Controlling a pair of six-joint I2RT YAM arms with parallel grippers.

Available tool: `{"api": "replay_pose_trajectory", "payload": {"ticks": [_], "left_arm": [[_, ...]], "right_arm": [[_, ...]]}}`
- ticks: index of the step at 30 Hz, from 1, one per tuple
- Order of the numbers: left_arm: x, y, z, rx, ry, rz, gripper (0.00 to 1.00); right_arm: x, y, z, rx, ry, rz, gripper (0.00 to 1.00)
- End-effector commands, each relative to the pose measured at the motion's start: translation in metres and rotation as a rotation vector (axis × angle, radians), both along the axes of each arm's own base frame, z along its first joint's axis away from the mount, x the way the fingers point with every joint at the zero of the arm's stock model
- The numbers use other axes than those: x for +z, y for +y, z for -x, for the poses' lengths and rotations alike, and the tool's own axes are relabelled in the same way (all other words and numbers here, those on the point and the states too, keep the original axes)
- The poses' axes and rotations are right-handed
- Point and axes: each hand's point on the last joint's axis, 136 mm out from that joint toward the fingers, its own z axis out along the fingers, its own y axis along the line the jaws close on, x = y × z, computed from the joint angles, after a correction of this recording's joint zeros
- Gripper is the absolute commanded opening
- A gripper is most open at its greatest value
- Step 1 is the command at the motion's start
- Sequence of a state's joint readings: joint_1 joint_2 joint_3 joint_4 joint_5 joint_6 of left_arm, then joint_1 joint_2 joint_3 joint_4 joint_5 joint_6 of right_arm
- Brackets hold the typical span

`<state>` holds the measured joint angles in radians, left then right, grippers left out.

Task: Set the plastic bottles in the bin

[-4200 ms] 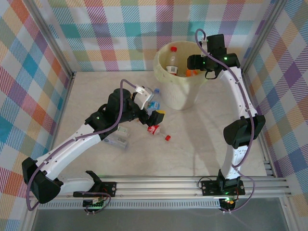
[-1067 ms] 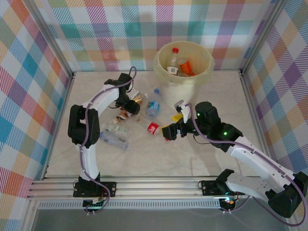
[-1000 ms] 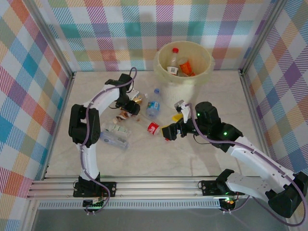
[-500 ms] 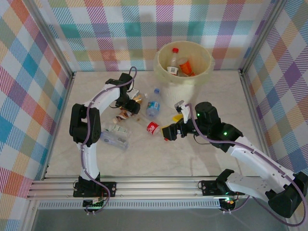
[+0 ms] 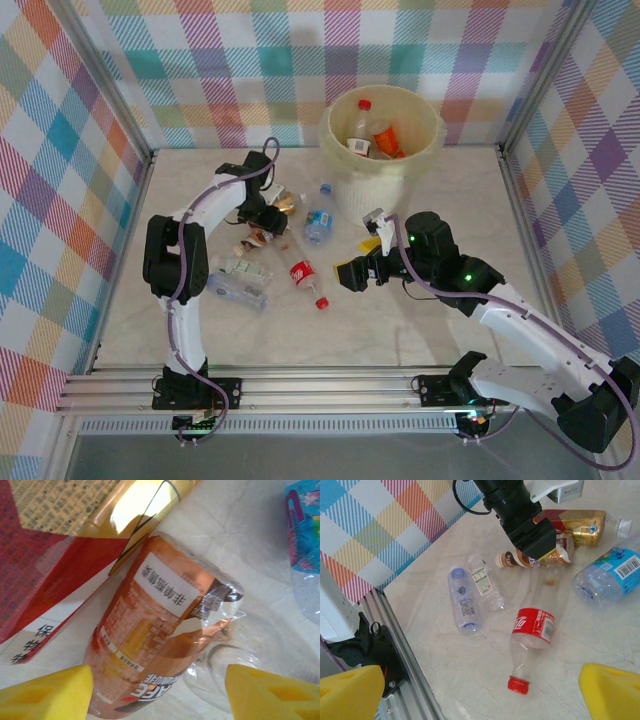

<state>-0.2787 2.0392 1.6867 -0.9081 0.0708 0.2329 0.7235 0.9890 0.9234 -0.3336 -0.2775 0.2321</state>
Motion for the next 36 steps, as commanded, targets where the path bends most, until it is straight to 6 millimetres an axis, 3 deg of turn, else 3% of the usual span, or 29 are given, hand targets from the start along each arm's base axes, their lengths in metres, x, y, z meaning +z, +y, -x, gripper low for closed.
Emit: {"api": "replay_pose_trajectory", "payload": {"ticks": [1, 6, 14, 36], "left_arm": [[0.03, 0.003, -0.003, 0.021, -0.053, 0.044, 0.74], [0.03, 0.005, -0.003, 0.023, -0.052, 0.049, 0.77], [0.014, 0.01, -0.004, 0.026, -0.022, 0.02, 0.72], [-0.029, -0.004, 0.0, 0.006, 0.057, -0.003, 0.75]], "right_arm": [[0.002, -0.001, 0.002, -0.007, 0.004, -0.011, 1.0], [0.003, -0.001, 0.002, -0.008, 0.003, -0.012, 1.0], [0.004, -0.001, 0.002, -0.008, 0.002, -0.007, 1.0], [-0.003, -0.005, 0.005, -0.014, 0.012, 0.0, 1.0]]}}
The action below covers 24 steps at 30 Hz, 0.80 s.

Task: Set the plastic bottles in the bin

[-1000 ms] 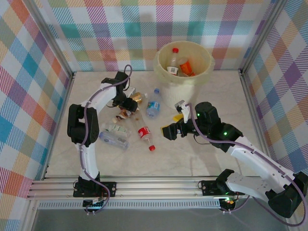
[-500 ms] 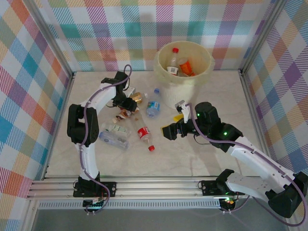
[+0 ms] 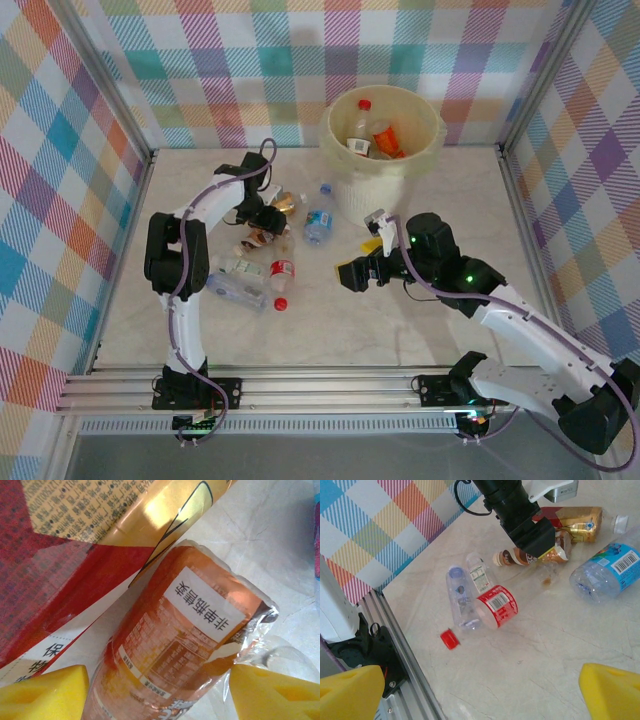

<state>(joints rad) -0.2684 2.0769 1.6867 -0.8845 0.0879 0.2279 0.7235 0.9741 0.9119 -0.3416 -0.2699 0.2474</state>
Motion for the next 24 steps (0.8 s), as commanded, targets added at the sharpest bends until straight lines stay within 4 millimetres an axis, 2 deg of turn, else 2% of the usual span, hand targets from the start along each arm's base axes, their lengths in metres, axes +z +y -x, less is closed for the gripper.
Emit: {"api": "replay_pose_trajectory", "payload": {"ticks": [1, 10, 21, 24], "left_arm": [[-0.014, -0.006, 0.005, -0.007, 0.035, -0.016, 0.75], [-0.011, -0.016, -0.003, 0.012, 0.008, 0.024, 0.76], [-0.027, -0.029, 0.001, -0.023, 0.027, 0.001, 0.78], [-0.025, -0.029, 0.0, -0.022, 0.021, 0.002, 0.73]], "right_arm": [[-0.001, -0.002, 0.003, -0.002, -0.002, 0.0, 1.0], [-0.001, -0.003, 0.004, -0.003, -0.001, 0.0, 1.0], [0.0, -0.004, 0.005, -0.009, 0.001, -0.002, 1.0], [0.0, -0.004, 0.004, -0.006, 0.0, -0.002, 1.0]]}}
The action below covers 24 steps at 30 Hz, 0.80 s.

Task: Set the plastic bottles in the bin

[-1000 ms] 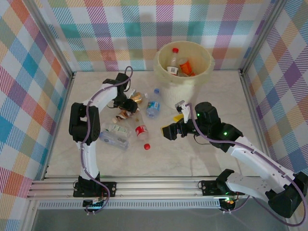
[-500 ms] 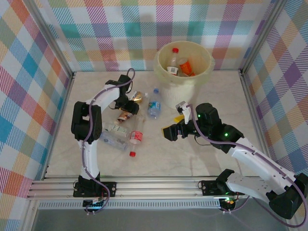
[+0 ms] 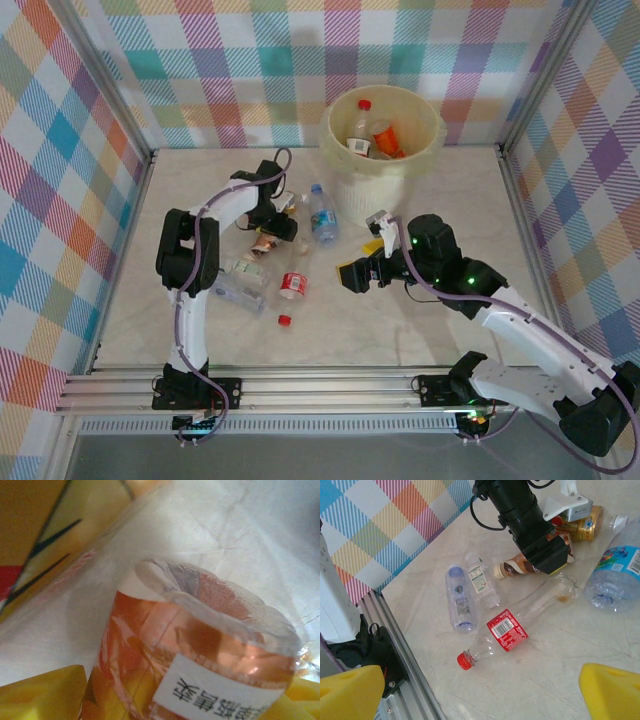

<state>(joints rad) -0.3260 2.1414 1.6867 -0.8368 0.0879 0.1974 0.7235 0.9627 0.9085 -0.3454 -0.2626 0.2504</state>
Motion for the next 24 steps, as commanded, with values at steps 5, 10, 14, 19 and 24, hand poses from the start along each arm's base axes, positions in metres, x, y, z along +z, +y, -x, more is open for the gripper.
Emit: {"api": "replay_pose_trajectory", "payload": {"ticks": [5, 10, 14, 19, 24], "left_arm": [[0.017, -0.004, -0.003, 0.012, -0.031, 0.018, 0.65], [0.047, -0.004, -0.004, 0.027, -0.081, 0.05, 0.59], [0.076, -0.006, 0.002, 0.045, -0.109, 0.094, 0.59], [0.121, -0.013, 0.012, 0.081, -0.144, 0.207, 0.59], [0.166, -0.029, 0.021, 0.132, -0.159, 0.396, 0.61]], "right_arm": [[-0.003, 0.002, 0.002, 0.012, 0.01, -0.001, 1.0], [-0.005, 0.006, 0.002, 0.024, 0.024, -0.009, 1.0], [-0.004, 0.009, 0.001, 0.026, 0.037, -0.022, 1.0], [-0.002, 0.013, -0.002, 0.005, 0.077, -0.053, 1.0], [-0.001, 0.017, -0.012, -0.051, 0.114, -0.101, 0.99]]}}
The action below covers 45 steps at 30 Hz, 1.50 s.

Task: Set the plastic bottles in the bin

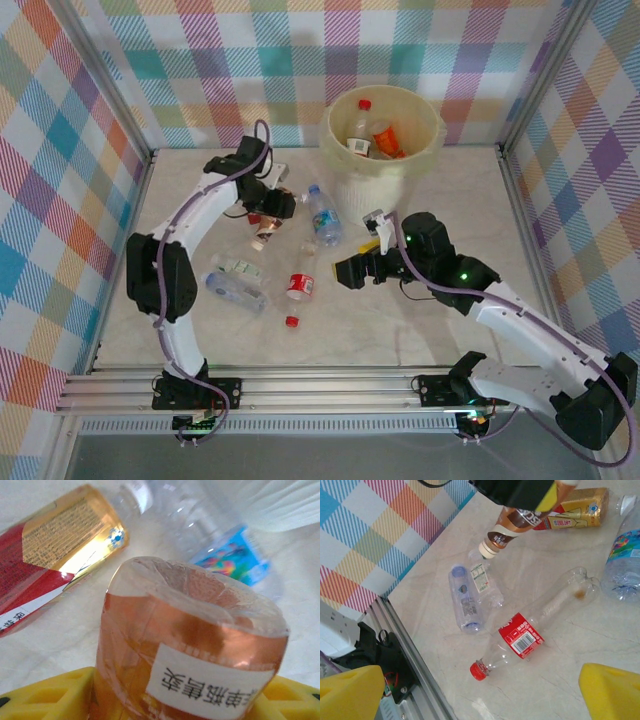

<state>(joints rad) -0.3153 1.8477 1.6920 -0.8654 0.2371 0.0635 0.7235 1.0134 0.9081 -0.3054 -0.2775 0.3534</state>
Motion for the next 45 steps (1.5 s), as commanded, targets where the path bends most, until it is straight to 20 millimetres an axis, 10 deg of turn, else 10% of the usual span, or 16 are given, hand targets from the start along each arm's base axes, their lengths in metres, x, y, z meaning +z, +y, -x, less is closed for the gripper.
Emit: {"api": "replay_pose_trajectory", "payload": {"ticks": [1, 13, 45], "left_arm": [[0.043, -0.017, 0.012, 0.034, 0.012, 0.201, 0.61], [0.109, -0.039, 0.03, 0.264, -0.072, 0.678, 0.59], [0.11, -0.036, 0.05, 0.348, -0.053, 0.769, 0.52]], "right_arm": [[0.009, 0.01, -0.005, -0.016, 0.022, -0.082, 0.99], [0.008, 0.038, -0.021, 0.008, 0.064, -0.192, 0.95], [-0.012, 0.123, -0.084, -0.017, 0.063, -0.15, 0.8]]}}
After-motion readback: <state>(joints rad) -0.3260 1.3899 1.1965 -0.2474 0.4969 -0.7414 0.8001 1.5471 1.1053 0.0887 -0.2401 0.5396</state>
